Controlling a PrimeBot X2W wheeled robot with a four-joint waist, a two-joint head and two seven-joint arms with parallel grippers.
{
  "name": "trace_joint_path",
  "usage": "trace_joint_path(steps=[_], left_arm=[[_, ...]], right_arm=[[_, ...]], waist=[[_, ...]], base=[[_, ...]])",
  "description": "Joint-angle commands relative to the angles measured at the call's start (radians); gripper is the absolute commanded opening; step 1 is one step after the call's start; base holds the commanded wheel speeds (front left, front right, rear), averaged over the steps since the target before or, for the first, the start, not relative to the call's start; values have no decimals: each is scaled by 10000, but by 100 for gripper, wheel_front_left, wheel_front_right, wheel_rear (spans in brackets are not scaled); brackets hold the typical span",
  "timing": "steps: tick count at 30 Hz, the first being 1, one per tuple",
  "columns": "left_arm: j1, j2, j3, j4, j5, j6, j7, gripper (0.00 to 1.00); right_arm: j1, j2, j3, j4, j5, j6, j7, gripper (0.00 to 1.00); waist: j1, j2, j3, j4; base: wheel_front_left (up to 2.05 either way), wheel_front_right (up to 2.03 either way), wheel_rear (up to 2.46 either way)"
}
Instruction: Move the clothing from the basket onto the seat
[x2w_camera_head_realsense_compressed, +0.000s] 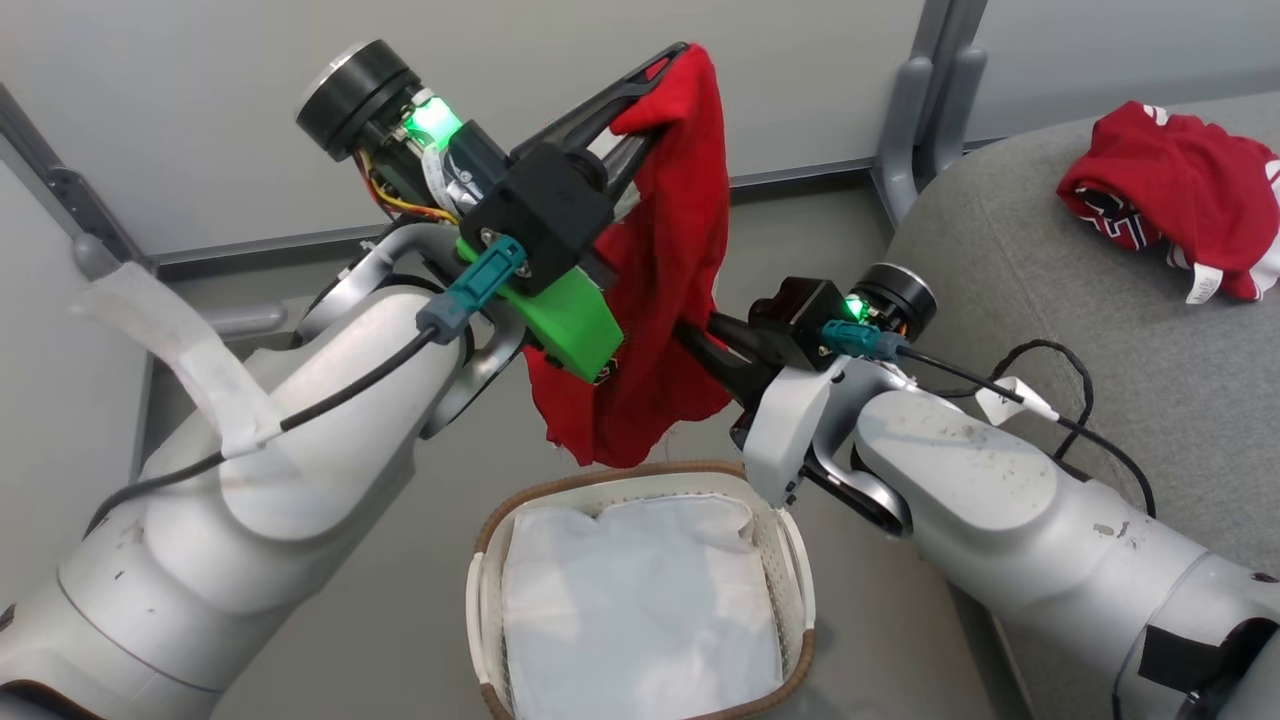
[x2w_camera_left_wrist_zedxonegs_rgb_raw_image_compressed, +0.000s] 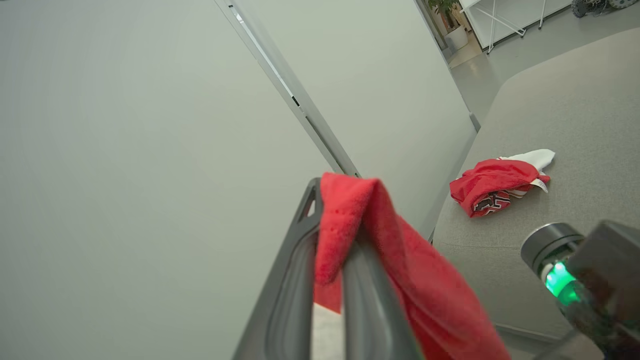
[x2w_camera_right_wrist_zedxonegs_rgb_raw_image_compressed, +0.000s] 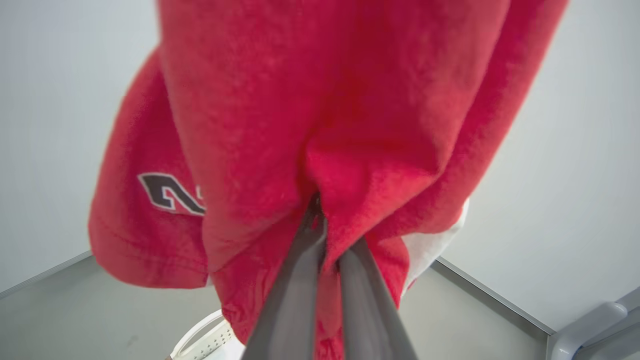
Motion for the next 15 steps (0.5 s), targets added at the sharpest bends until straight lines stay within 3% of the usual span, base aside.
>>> trace_joint_path(steps=[1,11,12,14,15], left_arm=[[233,86,89,61,-113,94,-51,0],[1469,563,618,423,-946,631,-443,0],[1685,577,675,475,-1047,691,-541,7],[2078,580,713,586,-1237,772,-668,61],[2249,571,725,643,-1334,812,-725,95]], right_arm=[[-15,-49,-207,-63,-101,-14,-43,0],[730,-275,-1681,-576,-755,-14,-46,0],[793,-327,-1853,-630,-843,-14,-46,0],[937,-414,-2195,-691,-987,-14,-46,0],[1000,-438,-2335,-707,-1057,-14,-46,0]], waist=[[0,0,-10,1],[0,0,-136,-97],[0,0,-149,-105],[0,0,-176,-115],[0,0,-187,-120]], base=[[0,0,0],[0,0,0],[0,0,0],[0,0,0],[0,0,0]])
